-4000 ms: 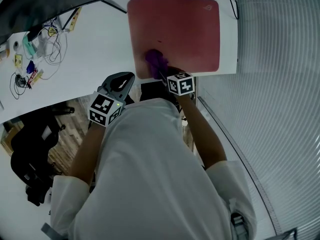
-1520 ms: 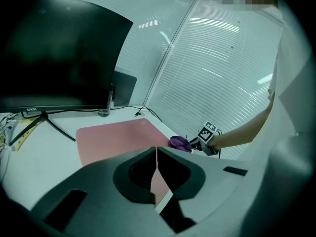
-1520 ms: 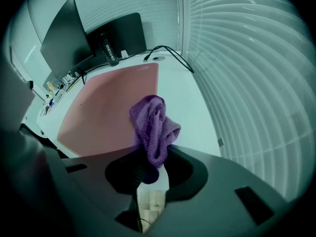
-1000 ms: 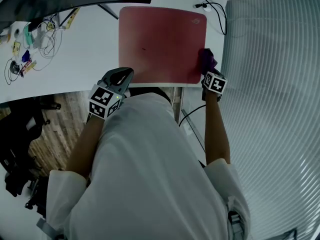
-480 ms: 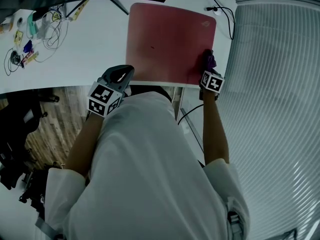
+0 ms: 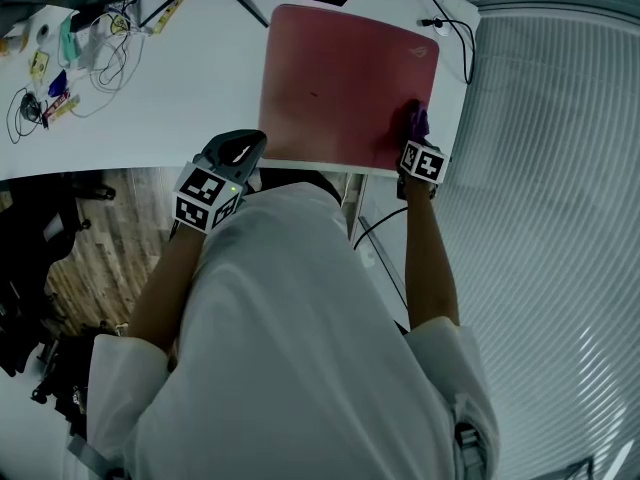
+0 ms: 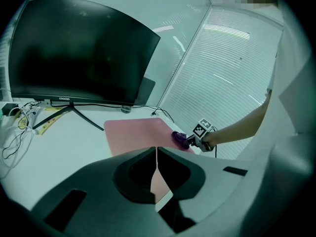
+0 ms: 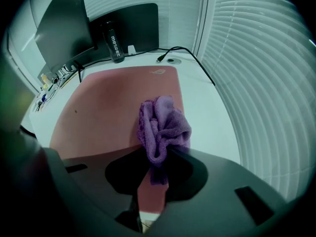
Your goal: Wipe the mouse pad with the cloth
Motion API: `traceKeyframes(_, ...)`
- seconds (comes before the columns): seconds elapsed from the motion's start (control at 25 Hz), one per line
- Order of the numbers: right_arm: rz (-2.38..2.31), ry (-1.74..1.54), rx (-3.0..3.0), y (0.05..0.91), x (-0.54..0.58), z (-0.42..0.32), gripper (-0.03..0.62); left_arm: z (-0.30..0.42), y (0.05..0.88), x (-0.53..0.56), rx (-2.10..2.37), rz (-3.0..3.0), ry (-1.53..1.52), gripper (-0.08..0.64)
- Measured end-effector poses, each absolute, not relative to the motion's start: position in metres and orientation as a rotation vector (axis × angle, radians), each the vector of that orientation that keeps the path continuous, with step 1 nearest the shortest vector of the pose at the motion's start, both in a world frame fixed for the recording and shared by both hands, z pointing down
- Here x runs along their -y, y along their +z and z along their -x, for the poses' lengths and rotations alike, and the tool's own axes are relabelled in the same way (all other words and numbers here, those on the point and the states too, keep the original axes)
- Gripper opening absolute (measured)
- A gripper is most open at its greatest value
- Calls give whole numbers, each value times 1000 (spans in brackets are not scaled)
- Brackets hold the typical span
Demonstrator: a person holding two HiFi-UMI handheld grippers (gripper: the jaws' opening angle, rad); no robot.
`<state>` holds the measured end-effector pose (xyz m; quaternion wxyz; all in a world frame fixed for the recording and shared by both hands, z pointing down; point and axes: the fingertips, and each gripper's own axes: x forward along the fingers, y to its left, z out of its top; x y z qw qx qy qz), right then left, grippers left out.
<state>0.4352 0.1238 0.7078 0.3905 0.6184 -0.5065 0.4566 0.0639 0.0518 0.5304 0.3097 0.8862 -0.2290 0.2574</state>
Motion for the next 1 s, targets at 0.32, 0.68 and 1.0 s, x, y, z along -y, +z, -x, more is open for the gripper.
traceKeyframes(0.32, -1564, 1146, 1298, 707, -119, -416, 98, -50, 526, -48, 621, -2350, 668, 23)
traceKeyframes(0.68, -1507, 1153, 1344, 709, -110, -379, 98, -37, 520, -46, 632, -2369, 650, 23)
traceKeyframes(1.0, -1477, 1139, 1376, 709, -102, -348, 98, -17, 517, -47, 655, -2369, 645, 23)
